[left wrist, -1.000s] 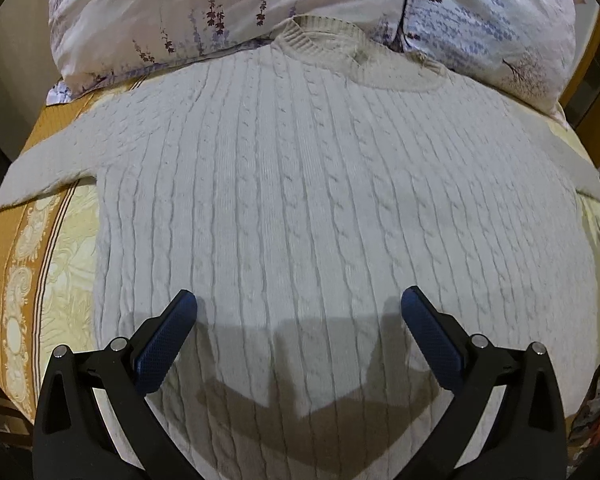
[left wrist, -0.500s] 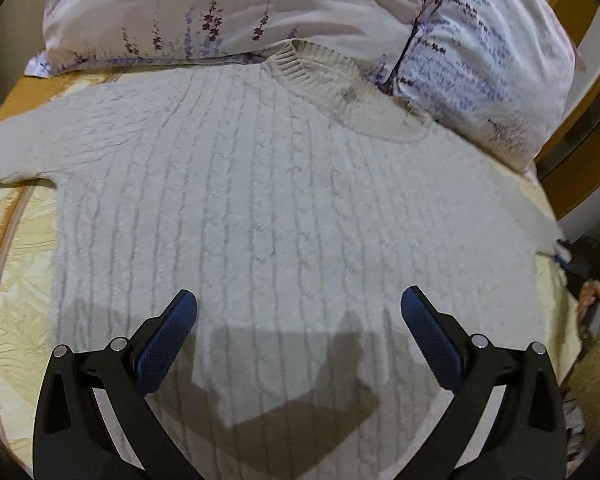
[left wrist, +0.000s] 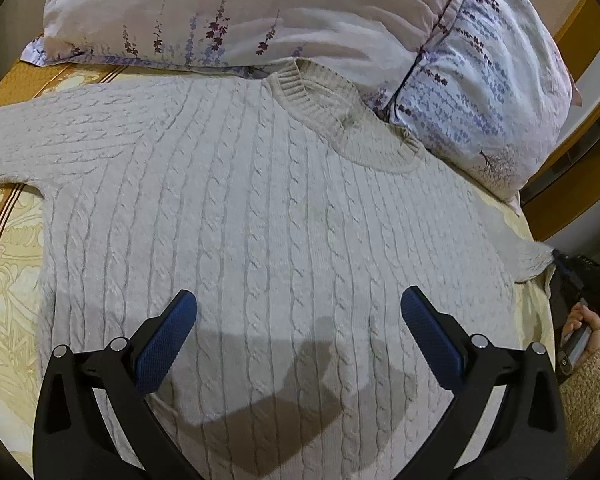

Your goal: Fold small clothes

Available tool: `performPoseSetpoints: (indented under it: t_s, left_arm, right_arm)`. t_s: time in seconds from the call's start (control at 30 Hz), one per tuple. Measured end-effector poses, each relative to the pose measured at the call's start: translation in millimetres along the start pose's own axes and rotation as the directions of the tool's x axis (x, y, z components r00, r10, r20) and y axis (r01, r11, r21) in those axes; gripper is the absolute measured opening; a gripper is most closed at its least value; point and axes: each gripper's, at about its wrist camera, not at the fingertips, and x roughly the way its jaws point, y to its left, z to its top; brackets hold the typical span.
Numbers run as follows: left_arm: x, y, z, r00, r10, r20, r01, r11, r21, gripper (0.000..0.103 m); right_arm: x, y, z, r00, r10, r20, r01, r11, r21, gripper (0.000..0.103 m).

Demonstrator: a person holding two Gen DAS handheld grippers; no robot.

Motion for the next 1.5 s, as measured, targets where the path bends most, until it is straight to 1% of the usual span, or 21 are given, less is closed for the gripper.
performPoseSetpoints:
  t_s: [0.1,0.2,0.23,0.3,0.4,0.5,0.57,0.63,0.73,0.87,0.9,1.0,1.03,1.17,1.23,1.3,1.33,1.37,1.4,1.43,1.5]
  left_arm:
    - [-2.6,1.9,3.3,1.0,-0.015,0.015,0.015,1.0,-0.014,0.102]
    - [-4.4,2.0,4.9,0.999,-0.024,0.024,0.024,1.0,-0.017,0.102]
    - [-4.1,1.5,5.8,0.999,-0.026,0.026,0.026,0.999,-0.019,0.102]
    - [-3.8,0.0,7.4,0.999,-0.033,0.03,0.034,0.999,-0.023,0.102]
    - [-3.9,-2.8,9.4,0.998,-0.053,0.038,0.054,0.998,-0.025,0.102]
    - [-4.6,-4.8,9.6,0.998,-0.059,0.037,0.06,0.998,-0.018,0.102]
    - [-7.2,-2.9,8.6,0.997,-0.069,0.039,0.069,0.997,-0.017,0.102]
    - [-8.3,1.4,8.3,0.997,-0.074,0.035,0.075,0.997,-0.026,0.102]
    - [-9.0,12.0,9.2,0.996,-0.081,0.027,0.082,0.995,-0.061,0.102]
    - [-13.0,27.3,12.4,0.996,-0.089,0.03,0.092,0.99,-0.103,0.102]
    - [-14.7,30.7,13.0,0.996,-0.089,0.033,0.092,0.99,-0.107,0.102]
    - [-22.6,42.9,17.7,0.994,-0.096,0.05,0.102,0.986,-0.129,0.102]
    - [-25.0,46.2,19.2,0.993,-0.101,0.055,0.108,0.985,-0.136,0.099]
    - [-33.1,60.6,24.5,0.988,-0.133,0.075,0.145,0.974,-0.175,0.09]
    - [-36.0,68.8,26.2,0.984,-0.155,0.086,0.17,0.964,-0.205,0.088]
    - [-37.5,76.9,27.2,0.978,-0.187,0.097,0.205,0.95,-0.237,0.087]
    - [-37.9,79.6,27.2,0.975,-0.197,0.101,0.216,0.944,-0.248,0.087]
    - [-37.0,81.8,27.7,0.972,-0.209,0.104,0.229,0.938,-0.26,0.087]
    - [-36.2,84.0,28.1,0.97,-0.22,0.106,0.241,0.932,-0.27,0.086]
    - [-35.1,85.8,28.7,0.966,-0.233,0.107,0.255,0.925,-0.281,0.084]
    - [-32.1,87.8,30.2,0.961,-0.254,0.107,0.275,0.917,-0.29,0.081]
  right_arm:
    - [-0.3,46.4,-20.4,0.991,0.127,-0.048,-0.13,0.99,-0.06,0.008]
    - [2.5,87.5,-61.3,0.963,0.222,-0.15,-0.24,0.964,-0.113,0.008]
    - [9.3,101.1,-82.2,0.948,0.245,-0.205,-0.273,0.954,-0.124,0.008]
    - [22.8,114.6,-114.2,0.925,0.25,-0.287,-0.297,0.946,-0.132,0.008]
    - [50.5,124.4,-167.7,0.89,0.167,-0.425,-0.258,0.952,-0.167,0.008]
    - [58.1,122.2,-186.4,0.875,0.122,-0.468,-0.223,0.961,-0.166,0.013]
    - [52.0,119.3,-181.3,0.883,0.139,-0.448,-0.224,0.964,-0.142,0.016]
    - [43.2,112.9,-170.6,0.904,0.138,-0.405,-0.207,0.97,-0.131,0.038]
    - [52.6,102.9,-146.1,0.933,0.099,-0.346,-0.137,0.987,-0.087,0.039]
    - [60.2,85.5,-125.7,0.965,-0.013,-0.262,0.003,0.999,-0.035,0.039]
    - [60.6,84.1,-122.0,0.969,-0.028,-0.245,0.024,0.999,-0.021,0.036]
    - [61.2,94.3,-115.5,0.978,-0.078,-0.193,0.068,0.996,-0.062,0.013]
    - [60.3,100.0,-114.8,0.981,-0.078,-0.177,0.064,0.994,-0.083,0.009]
    - [49.6,163.9,-133.9,0.99,0.023,-0.141,-0.059,0.965,-0.256,0.008]
    - [46.9,203.2,-159.4,0.976,0.1,-0.191,-0.165,0.915,-0.368,0.008]
    - [51.8,230.5,-191.8,0.955,0.122,-0.272,-0.242,0.85,-0.467,0.009]
    - [60.9,246.2,-220.3,0.926,0.109,-0.362,-0.299,0.795,-0.527,0.017]
    - [67.3,253.1,-239.5,0.907,0.08,-0.414,-0.323,0.763,-0.56,0.023]
    - [74.7,257.1,-262.9,0.88,0.04,-0.473,-0.35,0.728,-0.59,0.037]
    - [79.8,258.0,-282.0,0.856,0.004,-0.517,-0.371,0.701,-0.609,0.044]
    - [78.5,251.5,-297.7,0.822,-0.011,-0.569,-0.399,0.701,-0.591,0.044]
